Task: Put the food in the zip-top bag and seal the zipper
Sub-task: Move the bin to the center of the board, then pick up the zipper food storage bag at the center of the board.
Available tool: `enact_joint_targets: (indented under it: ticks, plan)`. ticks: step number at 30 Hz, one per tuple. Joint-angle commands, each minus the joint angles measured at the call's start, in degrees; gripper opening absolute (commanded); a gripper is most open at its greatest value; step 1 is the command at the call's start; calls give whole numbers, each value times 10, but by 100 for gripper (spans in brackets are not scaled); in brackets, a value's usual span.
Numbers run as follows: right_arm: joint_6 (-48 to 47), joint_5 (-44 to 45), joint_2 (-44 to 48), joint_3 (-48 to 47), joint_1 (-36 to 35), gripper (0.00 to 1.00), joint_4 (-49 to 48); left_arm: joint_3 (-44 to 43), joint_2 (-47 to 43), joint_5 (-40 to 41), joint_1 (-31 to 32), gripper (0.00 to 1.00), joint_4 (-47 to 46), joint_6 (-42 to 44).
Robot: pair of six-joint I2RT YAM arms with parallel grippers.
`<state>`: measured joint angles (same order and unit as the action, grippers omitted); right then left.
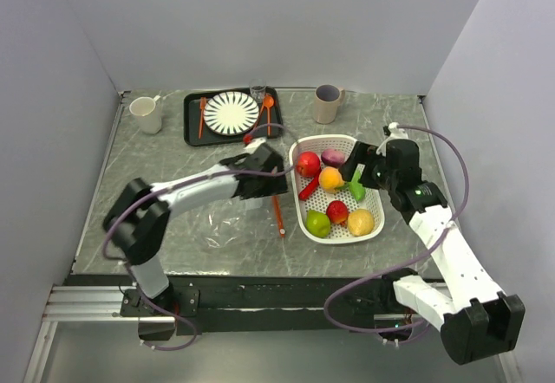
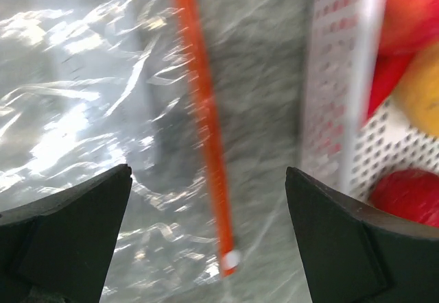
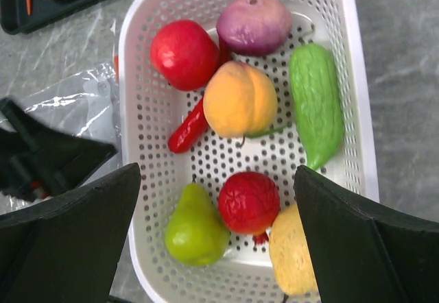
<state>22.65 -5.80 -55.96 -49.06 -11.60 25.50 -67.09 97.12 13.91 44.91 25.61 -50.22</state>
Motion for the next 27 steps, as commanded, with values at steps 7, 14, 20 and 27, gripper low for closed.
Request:
enact_joint_targets:
  ticks: [7,14,20,27]
  plan:
    - [37,24,84,4,3,100,63,-167,120,82,29,99,120,-53]
    - [42,-1,115,22,3,100,29,-87,55,82,24,99,73,-60]
    - [41,-10,82,23,3,100,36,-82,77,60,8,91,68,-39]
    - [35,-13,74,28,3,100,46,-118,103,30,-1,87,57,-20]
